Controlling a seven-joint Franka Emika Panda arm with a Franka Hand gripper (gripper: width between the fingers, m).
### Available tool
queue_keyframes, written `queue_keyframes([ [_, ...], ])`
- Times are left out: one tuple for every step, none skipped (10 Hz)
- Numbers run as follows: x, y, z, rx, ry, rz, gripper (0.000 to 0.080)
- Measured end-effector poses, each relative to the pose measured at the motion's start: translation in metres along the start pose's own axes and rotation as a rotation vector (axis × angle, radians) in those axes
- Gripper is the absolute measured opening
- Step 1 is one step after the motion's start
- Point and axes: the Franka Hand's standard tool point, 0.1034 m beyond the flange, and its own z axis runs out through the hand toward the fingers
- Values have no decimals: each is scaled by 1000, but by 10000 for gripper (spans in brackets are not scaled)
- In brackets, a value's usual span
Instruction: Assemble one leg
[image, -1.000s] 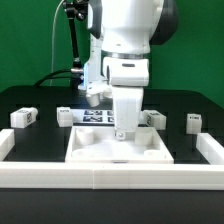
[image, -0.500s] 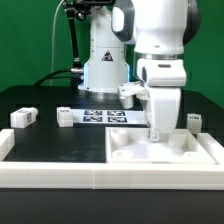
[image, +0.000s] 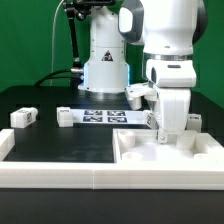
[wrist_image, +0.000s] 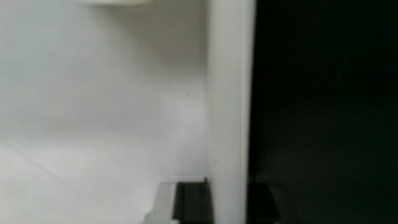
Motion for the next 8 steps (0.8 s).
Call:
queue_keyframes([
  [0,0,0,0,0,0,128],
  [0,0,0,0,0,1,314],
  [0,0,0,0,0,1,451],
  [0,0,0,0,0,1,451],
  [-1,0,0,0,0,1,600],
  [-1,0,0,0,0,1,634],
  [-1,0,0,0,0,2,634],
  [-1,0,0,0,0,2,647],
])
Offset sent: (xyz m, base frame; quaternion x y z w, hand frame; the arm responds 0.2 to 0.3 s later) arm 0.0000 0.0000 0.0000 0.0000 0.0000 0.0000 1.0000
